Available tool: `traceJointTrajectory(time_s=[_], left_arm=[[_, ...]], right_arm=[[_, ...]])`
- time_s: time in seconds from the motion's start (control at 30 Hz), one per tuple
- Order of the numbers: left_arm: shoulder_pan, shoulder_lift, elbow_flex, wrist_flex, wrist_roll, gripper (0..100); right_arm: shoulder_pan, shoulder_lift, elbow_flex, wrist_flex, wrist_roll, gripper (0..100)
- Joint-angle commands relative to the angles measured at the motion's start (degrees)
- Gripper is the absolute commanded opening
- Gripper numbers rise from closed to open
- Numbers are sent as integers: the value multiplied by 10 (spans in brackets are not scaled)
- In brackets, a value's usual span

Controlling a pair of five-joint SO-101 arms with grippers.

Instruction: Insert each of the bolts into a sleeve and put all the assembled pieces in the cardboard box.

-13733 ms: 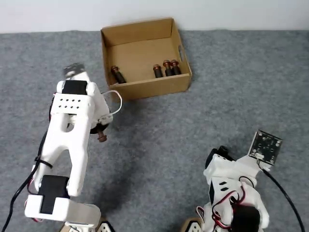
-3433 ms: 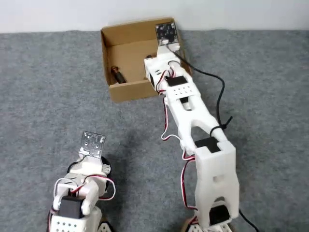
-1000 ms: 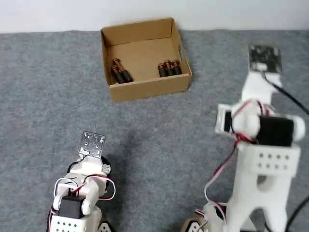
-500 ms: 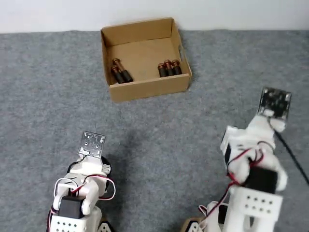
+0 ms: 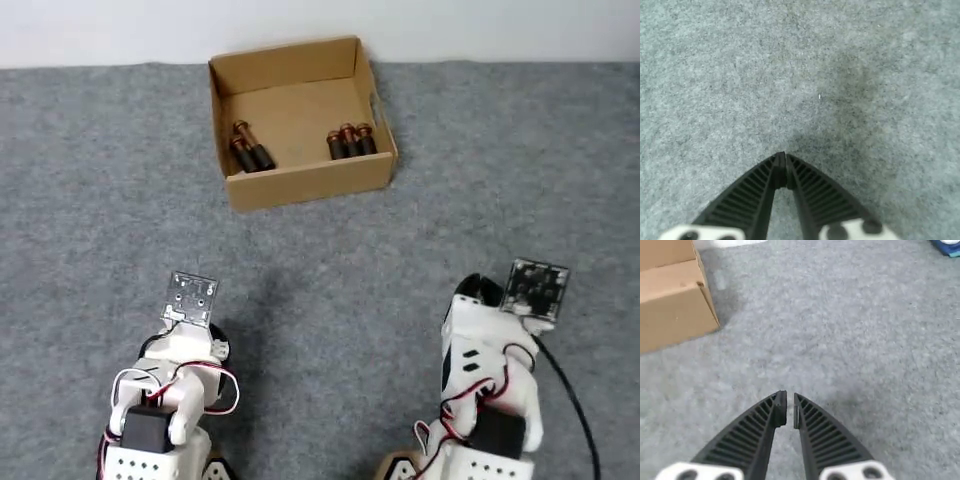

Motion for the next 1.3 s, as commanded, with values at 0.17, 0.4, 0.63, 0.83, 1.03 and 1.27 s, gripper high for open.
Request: traceJointTrajectory(time_s=[0.17, 0.4, 0.63, 0.83, 1.03, 1.27], left_arm=[[-2, -4, -3, 5, -4, 5], [-2, -4, -3, 5, -4, 5], [-2, -4, -3, 5, -4, 5], [-2, -4, -3, 5, -4, 5], [-2, -4, -3, 5, -4, 5], [-2, -4, -3, 5, -4, 5]], right_arm=[[3, 2, 56, -7, 22, 9], [2, 3, 84, 34, 22, 9], [-53, 3, 84, 145, 22, 9], [-61, 3, 84, 189, 25, 9], [-59, 3, 84, 217, 25, 9], [-59, 3, 84, 217, 25, 9]])
